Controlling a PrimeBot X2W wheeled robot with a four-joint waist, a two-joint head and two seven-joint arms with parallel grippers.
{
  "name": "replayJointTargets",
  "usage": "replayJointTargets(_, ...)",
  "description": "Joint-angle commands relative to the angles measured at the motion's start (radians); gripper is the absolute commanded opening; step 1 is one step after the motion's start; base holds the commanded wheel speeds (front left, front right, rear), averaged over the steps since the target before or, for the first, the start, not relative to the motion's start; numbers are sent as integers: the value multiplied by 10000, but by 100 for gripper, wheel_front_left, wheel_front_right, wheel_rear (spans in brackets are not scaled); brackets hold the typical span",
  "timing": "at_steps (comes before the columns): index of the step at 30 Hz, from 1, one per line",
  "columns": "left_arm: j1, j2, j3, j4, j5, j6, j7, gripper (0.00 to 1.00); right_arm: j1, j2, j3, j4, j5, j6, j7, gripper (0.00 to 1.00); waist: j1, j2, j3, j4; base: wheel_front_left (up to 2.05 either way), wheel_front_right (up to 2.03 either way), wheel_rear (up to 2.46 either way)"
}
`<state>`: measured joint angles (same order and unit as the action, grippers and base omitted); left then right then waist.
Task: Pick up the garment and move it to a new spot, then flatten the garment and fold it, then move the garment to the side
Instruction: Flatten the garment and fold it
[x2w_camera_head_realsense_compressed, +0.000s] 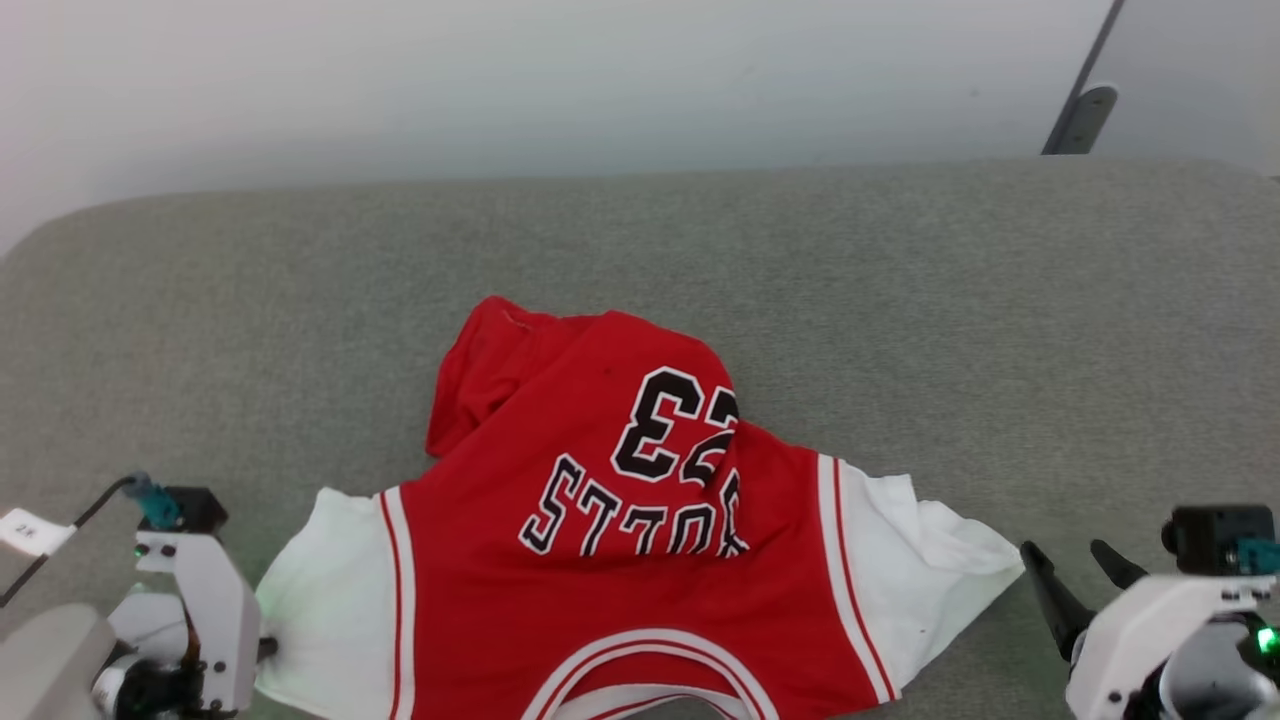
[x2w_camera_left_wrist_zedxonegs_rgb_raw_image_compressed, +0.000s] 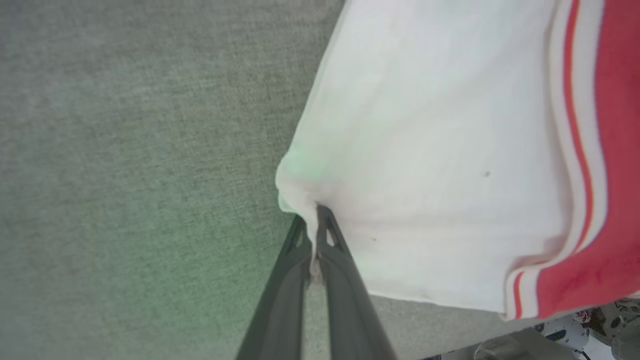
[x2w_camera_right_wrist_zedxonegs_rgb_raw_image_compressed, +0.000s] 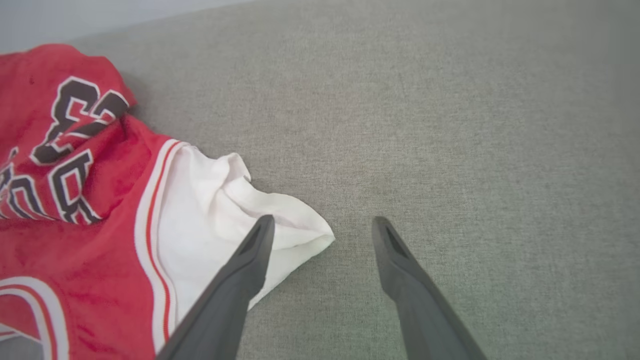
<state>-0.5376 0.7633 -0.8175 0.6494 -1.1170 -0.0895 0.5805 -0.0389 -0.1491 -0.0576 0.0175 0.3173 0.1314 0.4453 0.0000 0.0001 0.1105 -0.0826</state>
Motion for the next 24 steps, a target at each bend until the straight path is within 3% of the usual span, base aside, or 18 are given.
replayJointTargets(1,-86,-276,-108,-10,73,-70,-57,0,-288,-137,116,246,217,-15,279,100,0,-1,151,187,0,0,0)
replayJointTargets(10,-522,-554,-223,-80,236,-208,-174,0,-1569,-815,674,2077,686,-15,1625,100,0,-1,478,659,0,0,0)
replayJointTargets(15,-710,-643,-249,-115,289,-240,-287,0,-2069,-835,1044,3386,1045,-15,2309,100,0,-1,623,780,0,0,0)
replayJointTargets(16,-747,-665,-243,-115,282,-253,-295,0,-2142,-866,1114,3658,1041,-15,2457,84,0,-1,647,799,0,0,0)
replayJointTargets(17,-780,-678,-245,-107,283,-263,-310,0,-2226,-858,1198,3916,1143,-17,2602,11,0,-1,664,814,0,0,0)
replayJointTargets(18,-810,-690,-253,-95,292,-272,-322,0,-2303,-883,1344,4090,1239,-15,2744,0,0,-1,679,827,0,0,0)
replayJointTargets(24,-1213,-589,-215,-299,312,-301,-196,0,-2908,-1072,1414,4236,1761,-14,3068,0,0,-1,551,890,0,0,0)
